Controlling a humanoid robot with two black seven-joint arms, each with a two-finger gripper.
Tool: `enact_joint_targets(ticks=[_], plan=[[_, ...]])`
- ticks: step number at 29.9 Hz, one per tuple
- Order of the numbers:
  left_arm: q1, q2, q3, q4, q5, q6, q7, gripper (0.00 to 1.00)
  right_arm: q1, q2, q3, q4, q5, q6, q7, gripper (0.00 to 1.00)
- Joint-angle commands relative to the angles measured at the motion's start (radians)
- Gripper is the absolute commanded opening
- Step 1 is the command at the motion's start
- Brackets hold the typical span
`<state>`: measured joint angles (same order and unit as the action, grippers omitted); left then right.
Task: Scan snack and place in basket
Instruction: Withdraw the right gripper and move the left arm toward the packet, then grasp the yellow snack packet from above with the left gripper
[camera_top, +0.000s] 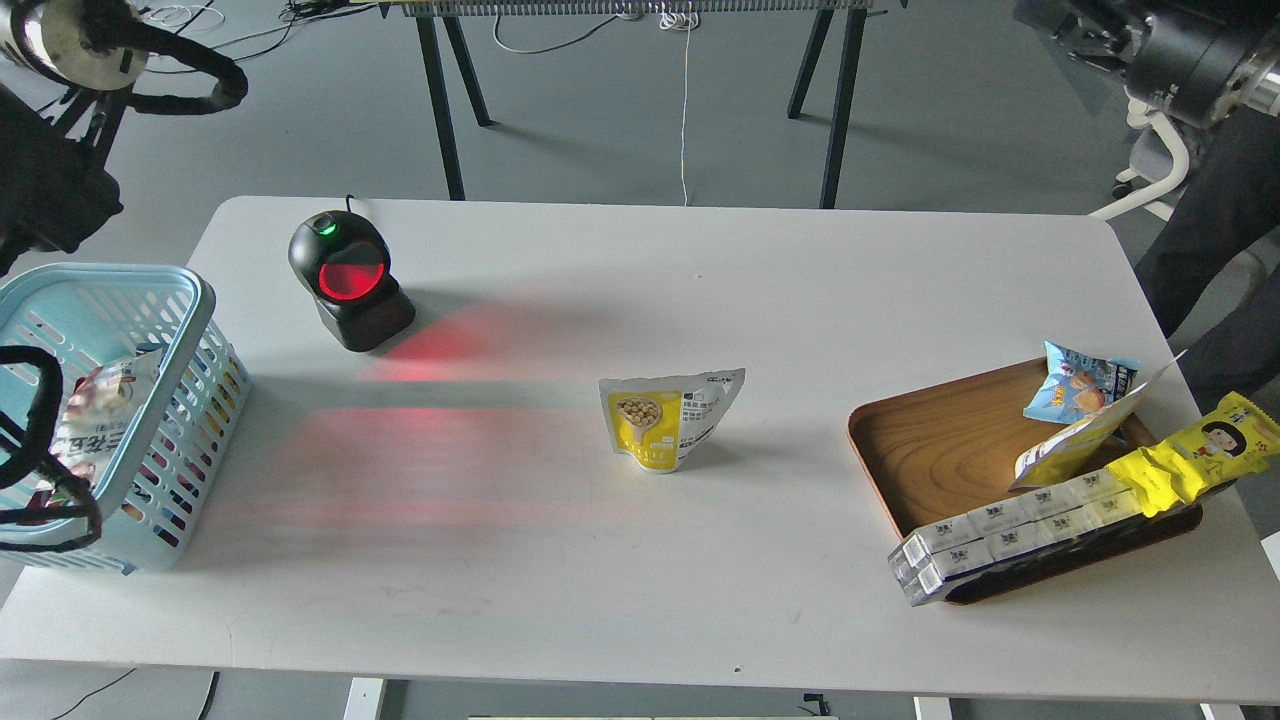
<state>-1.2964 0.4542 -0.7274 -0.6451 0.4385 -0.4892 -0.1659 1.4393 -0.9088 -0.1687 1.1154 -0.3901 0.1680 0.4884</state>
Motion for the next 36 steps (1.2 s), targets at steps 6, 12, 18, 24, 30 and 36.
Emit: enact_joint_targets(ticks=[6,12,18,24,30,36], plan=[[-0.009,0.112,0.000,-0.483,0.683,0.000,-0.106,0.97,-0.128,0.016,0.020,-0.153,0.607,0.177,0.000,0.99],[-0.021,0.113,0.052,-0.729,1.060,0.000,-0.132,0.97,-0.279,0.025,0.099,-0.207,0.755,0.321,0.000,0.98],[-0.061,0.104,0.172,-0.847,1.357,0.000,-0.176,0.96,-0.470,0.069,0.250,-0.242,0.962,0.321,0.000,0.98],[-0.245,0.057,0.498,-0.863,1.574,0.000,-0.247,0.92,-0.592,0.258,0.516,-0.400,1.131,0.321,-0.011,0.99],[-0.351,-0.035,0.798,-0.855,1.684,0.000,-0.293,0.90,-0.596,0.387,0.610,-0.477,1.129,0.321,-0.080,0.99],[-0.342,-0.137,0.881,-0.756,1.731,0.000,-0.302,0.87,-0.600,0.377,0.614,-0.462,1.126,0.321,-0.080,0.99]])
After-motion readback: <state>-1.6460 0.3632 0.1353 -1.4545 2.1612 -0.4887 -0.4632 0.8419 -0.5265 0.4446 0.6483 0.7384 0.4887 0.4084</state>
